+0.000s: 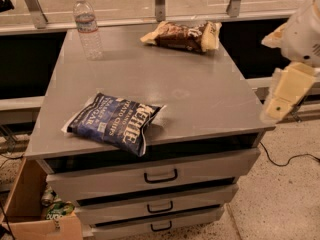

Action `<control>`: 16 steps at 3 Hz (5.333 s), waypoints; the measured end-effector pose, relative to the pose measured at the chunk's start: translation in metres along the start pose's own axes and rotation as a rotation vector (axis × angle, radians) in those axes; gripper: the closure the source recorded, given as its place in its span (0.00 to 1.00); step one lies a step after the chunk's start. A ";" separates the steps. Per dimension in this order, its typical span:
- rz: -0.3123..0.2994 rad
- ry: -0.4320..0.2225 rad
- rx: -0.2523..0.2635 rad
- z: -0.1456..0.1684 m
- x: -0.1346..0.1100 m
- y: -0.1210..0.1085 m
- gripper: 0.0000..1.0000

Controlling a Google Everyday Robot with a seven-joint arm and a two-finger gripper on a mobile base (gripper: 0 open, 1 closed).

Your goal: Move brown chip bag near blue chip bag

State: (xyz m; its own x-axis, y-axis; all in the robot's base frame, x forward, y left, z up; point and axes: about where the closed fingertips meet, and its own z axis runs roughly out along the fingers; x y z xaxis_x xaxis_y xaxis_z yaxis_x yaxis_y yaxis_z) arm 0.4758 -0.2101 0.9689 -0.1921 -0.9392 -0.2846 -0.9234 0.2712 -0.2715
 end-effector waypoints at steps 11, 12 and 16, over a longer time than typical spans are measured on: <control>0.185 -0.646 0.461 0.212 -0.109 -0.324 0.42; 0.167 -0.641 0.471 0.204 -0.110 -0.323 0.65; -0.006 -0.582 0.482 0.148 -0.132 -0.295 1.00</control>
Offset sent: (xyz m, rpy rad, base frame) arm 0.2206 0.0796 -0.0253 0.2746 -0.3197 0.1752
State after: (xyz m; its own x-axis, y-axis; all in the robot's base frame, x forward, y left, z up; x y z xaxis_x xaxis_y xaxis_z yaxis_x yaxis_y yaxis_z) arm 0.8230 -0.1355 0.9505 0.1425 -0.7142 -0.6852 -0.6503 0.4543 -0.6088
